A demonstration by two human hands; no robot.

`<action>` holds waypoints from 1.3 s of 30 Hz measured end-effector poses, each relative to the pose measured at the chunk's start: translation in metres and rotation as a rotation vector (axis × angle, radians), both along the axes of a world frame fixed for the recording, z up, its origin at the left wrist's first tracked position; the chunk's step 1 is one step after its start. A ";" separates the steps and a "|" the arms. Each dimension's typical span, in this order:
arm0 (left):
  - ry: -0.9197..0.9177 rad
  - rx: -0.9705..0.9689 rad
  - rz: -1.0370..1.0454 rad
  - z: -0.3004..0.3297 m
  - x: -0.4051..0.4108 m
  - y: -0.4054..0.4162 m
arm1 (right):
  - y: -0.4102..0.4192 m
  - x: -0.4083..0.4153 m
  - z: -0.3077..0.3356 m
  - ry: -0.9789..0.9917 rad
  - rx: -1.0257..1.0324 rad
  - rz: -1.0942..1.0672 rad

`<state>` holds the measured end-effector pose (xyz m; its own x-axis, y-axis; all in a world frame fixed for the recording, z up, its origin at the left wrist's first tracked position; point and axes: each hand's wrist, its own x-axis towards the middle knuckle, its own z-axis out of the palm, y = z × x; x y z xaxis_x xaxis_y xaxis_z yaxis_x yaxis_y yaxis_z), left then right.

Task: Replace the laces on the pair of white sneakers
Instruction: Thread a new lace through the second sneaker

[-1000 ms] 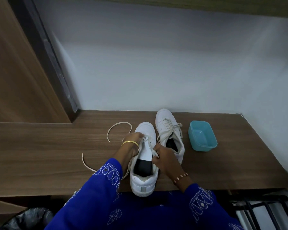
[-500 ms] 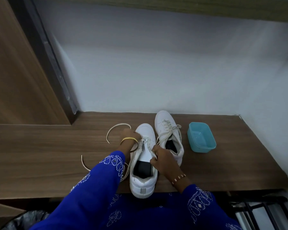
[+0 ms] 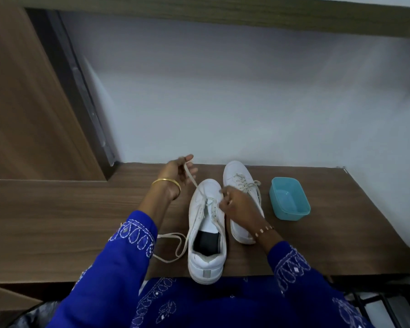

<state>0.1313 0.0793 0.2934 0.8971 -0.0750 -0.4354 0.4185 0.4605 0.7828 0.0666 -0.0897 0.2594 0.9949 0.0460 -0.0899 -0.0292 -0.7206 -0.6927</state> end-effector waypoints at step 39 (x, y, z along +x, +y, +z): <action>-0.606 1.047 -0.548 -0.025 -0.048 -0.010 | 0.013 0.000 0.042 0.047 -0.229 0.120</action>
